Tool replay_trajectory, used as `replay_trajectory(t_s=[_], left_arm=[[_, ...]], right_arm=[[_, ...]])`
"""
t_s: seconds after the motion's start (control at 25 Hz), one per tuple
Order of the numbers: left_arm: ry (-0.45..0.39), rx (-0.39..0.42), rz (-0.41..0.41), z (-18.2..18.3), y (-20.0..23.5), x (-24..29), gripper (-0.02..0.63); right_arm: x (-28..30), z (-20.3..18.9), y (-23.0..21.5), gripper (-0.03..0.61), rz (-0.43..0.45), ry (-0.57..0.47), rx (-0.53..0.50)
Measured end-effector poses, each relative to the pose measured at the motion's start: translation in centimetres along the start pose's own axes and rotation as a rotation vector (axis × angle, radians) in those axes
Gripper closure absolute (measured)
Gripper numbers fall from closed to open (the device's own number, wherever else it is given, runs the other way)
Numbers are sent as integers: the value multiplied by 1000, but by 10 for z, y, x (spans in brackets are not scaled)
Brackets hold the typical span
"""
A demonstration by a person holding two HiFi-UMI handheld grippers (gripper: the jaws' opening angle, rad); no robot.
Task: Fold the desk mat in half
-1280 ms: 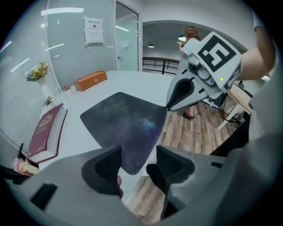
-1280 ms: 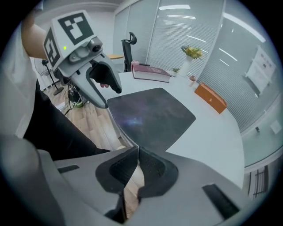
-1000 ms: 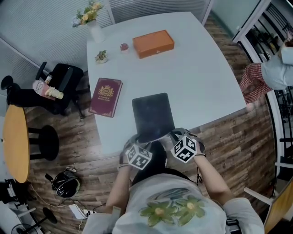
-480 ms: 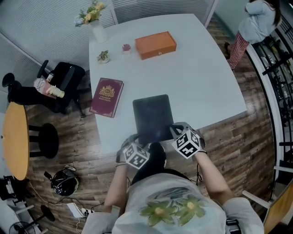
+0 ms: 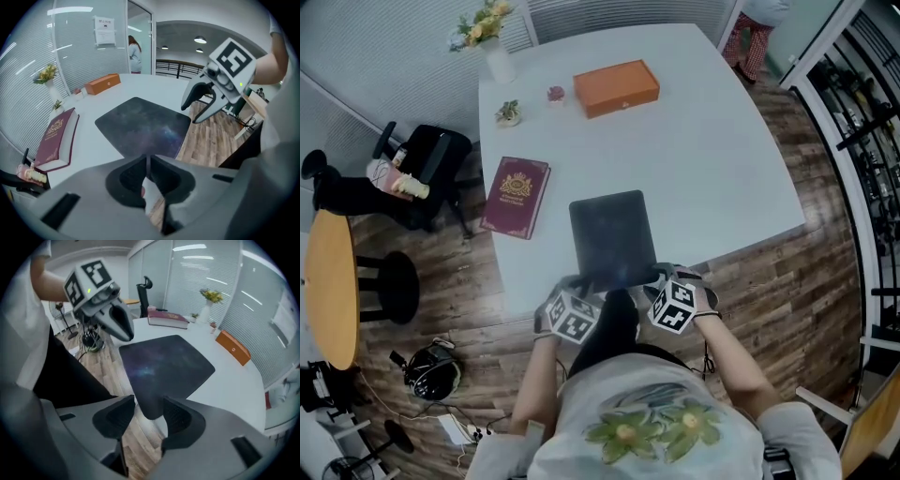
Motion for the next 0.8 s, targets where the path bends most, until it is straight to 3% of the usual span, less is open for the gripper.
replay_trajectory(t_s=[0.16, 0.28, 0.4, 0.56, 0.64, 0.8], left_arm=[[-3, -18, -17, -1, -2, -1, 583], [-5, -25, -26, -2, -3, -1, 583], [-14, -37, -47, -4, -5, -3, 571], [-40, -37, -149, -2, -14, -9, 436], [-36, 7, -162, 0, -18, -11, 399], [10, 110, -144, -2, -24, -4, 394]], right_arm=[[20, -17, 4, 393, -83, 93, -142], [21, -19, 0, 450, -125, 122, -191], [17, -15, -1, 540, -94, 115, -153], [5, -7, -5, 552, -79, 64, -46], [-3, -2, -11, 552, -82, 30, 8], [-17, 8, -23, 554, -96, -29, 83]])
Point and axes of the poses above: the fingertips, and each gripper's own axes: x forward along the fingers, y to its left, z out of its top, the point moved 2 cm from there along -x, backward along the fingers, and after that the axes turned 6 degrees about x, right-handed, at the moved point
